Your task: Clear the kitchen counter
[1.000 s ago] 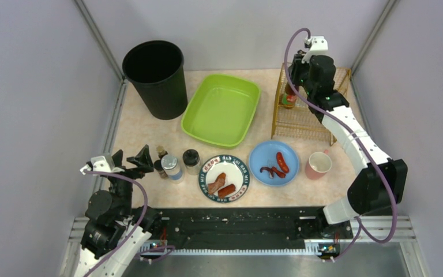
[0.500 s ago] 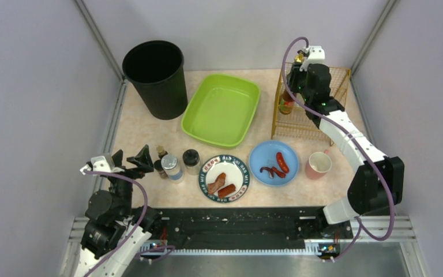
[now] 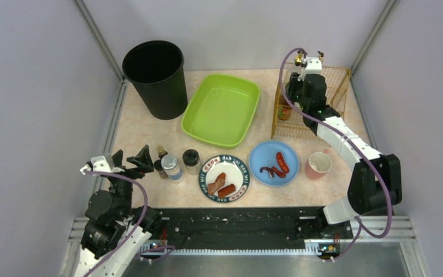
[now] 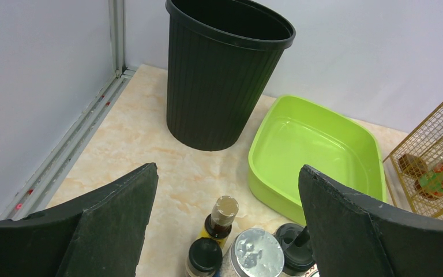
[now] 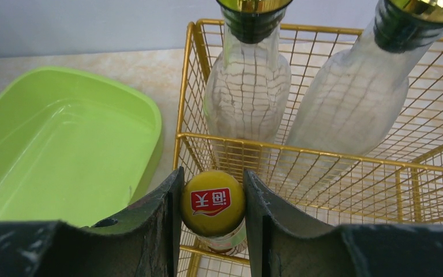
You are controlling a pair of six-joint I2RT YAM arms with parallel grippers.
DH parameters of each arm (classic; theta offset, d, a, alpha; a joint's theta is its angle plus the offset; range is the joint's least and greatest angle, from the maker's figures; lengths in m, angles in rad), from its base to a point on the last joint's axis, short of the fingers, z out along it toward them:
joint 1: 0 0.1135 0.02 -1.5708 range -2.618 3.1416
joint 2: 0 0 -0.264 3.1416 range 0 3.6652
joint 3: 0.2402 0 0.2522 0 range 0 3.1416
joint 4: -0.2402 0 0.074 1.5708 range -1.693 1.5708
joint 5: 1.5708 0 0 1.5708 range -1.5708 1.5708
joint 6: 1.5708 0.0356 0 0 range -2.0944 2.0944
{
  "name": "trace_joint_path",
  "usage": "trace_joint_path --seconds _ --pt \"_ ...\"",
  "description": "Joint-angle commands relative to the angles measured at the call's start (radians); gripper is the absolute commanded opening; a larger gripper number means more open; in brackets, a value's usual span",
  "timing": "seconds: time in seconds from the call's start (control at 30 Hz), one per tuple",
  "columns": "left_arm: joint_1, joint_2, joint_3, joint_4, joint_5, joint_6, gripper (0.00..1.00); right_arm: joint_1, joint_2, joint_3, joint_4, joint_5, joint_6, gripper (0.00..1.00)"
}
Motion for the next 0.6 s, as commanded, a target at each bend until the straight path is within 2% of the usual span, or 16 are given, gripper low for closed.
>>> trace_joint_path --seconds 0.0,0.17,0.2,0.3,0.37,0.57 --pt "-0.002 -0.055 -0.006 0.033 0.011 -0.001 0.96 -0.009 -0.069 -0.001 0.183 0.013 0.029 0.0" --pt "-0.002 -0.055 -0.005 0.032 0.011 -0.001 0.96 -0.011 -0.061 -0.035 0.189 0.01 0.04 0.0" --pt "-0.001 -0.056 -0.005 0.031 0.011 -0.002 0.96 -0.011 -0.062 -0.045 0.193 0.012 0.041 0.04" --pt "-0.002 -0.056 -0.006 0.031 0.011 -0.002 0.96 -0.01 -0.068 -0.072 0.204 0.009 0.042 0.3" --pt "-0.002 -0.055 -0.007 0.033 0.012 -0.001 0.96 -0.01 -0.074 -0.085 0.208 0.008 0.043 0.42" --pt "-0.002 -0.055 -0.006 0.033 0.01 0.0 0.96 -0.01 -0.085 -0.077 0.182 -0.028 0.046 0.67"
